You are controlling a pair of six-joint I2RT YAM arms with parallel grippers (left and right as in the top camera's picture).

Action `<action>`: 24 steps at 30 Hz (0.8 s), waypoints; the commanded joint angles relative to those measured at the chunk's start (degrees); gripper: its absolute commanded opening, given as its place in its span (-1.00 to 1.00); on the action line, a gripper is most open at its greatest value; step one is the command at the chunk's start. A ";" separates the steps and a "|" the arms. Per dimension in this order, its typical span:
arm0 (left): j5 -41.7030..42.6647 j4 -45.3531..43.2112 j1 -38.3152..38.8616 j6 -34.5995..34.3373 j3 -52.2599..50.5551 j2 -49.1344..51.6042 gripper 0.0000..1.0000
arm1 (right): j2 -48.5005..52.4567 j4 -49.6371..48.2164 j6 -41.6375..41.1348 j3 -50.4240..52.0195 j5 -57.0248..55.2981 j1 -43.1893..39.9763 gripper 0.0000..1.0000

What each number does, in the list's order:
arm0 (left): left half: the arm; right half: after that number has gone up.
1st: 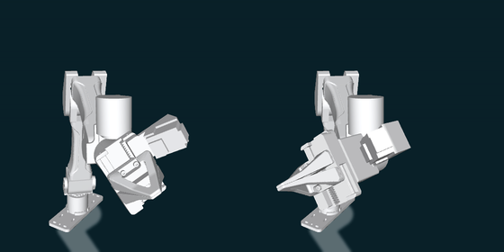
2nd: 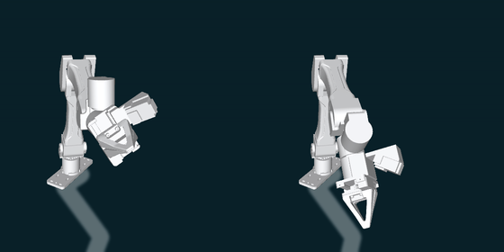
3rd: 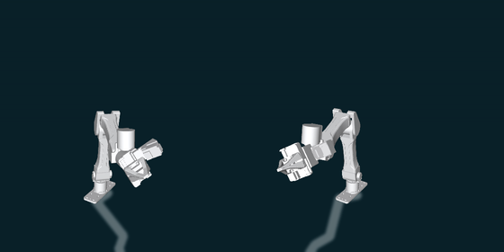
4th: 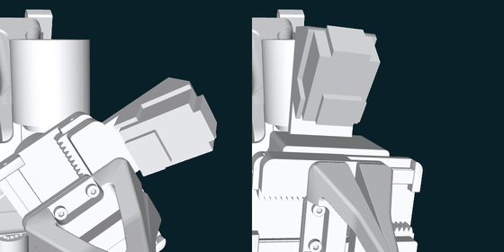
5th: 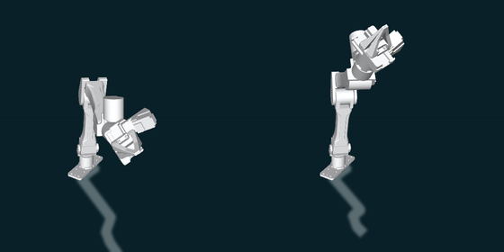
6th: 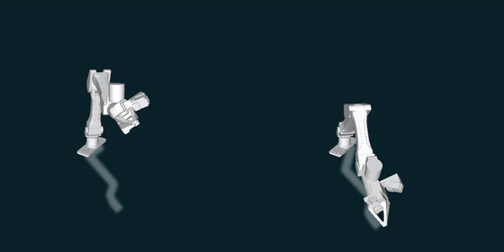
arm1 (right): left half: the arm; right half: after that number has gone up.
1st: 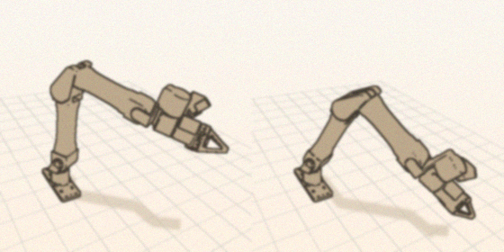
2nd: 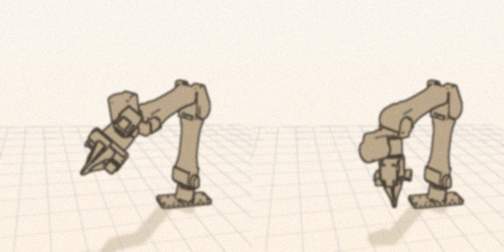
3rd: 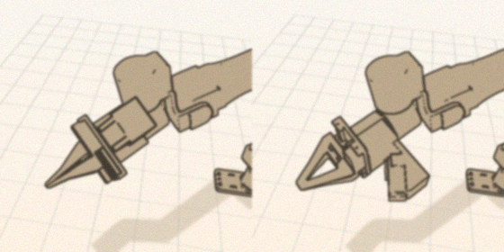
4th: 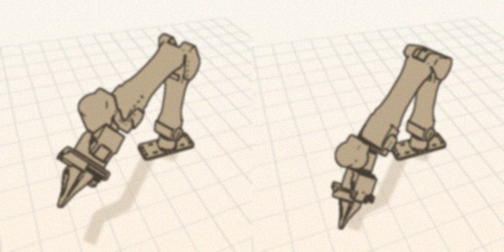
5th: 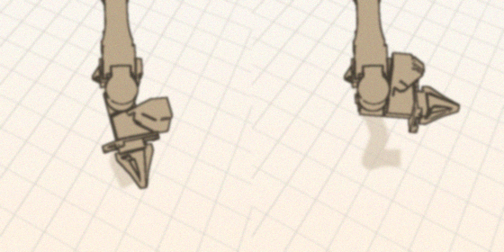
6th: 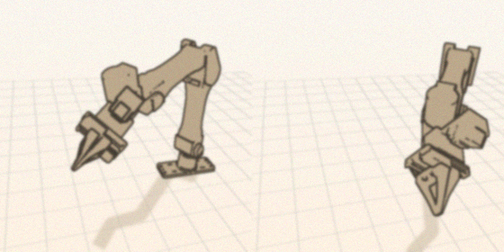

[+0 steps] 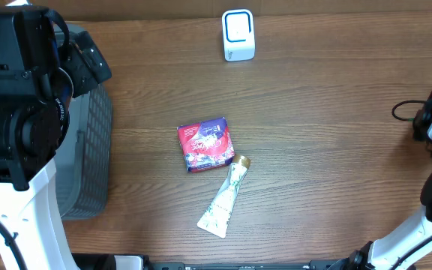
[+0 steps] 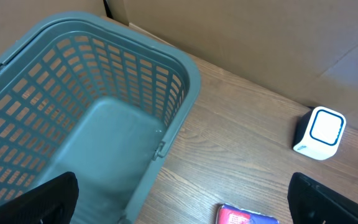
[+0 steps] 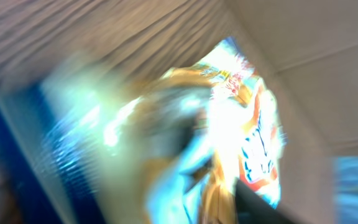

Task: Scan the item barcode
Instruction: 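Reach the right gripper to the white Pantene tube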

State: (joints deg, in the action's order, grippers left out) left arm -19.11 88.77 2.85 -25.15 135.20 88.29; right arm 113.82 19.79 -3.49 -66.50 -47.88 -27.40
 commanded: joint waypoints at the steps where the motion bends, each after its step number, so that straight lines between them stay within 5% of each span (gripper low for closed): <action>1: -0.76 -0.09 -0.26 -0.61 0.28 0.33 1.00 | -5.64 1.79 -6.51 -5.09 6.43 0.11 1.00; 6: -0.76 -0.09 -0.26 -0.61 0.28 0.33 0.99 | -15.61 10.38 -6.60 -15.78 22.56 1.51 1.00; 10: -0.76 -0.09 -0.26 -0.61 0.28 0.33 1.00 | -23.30 21.11 -7.21 -24.52 57.94 6.69 1.00; 14: -0.76 -0.09 -0.26 -0.61 0.28 0.33 0.99 | -24.63 31.43 -8.44 -24.30 81.40 13.44 1.00; 18: -0.76 -0.09 -0.26 -0.61 0.28 0.33 1.00 | -23.69 45.03 -12.24 -19.41 78.86 23.82 1.00; 24: -0.76 -0.09 -0.26 -0.61 0.28 0.33 1.00 | -23.69 45.55 -22.18 -8.46 70.75 44.54 1.00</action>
State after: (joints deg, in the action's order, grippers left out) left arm -19.11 88.77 2.85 -25.15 135.20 88.31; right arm 91.33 65.23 -17.08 -78.63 24.91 8.43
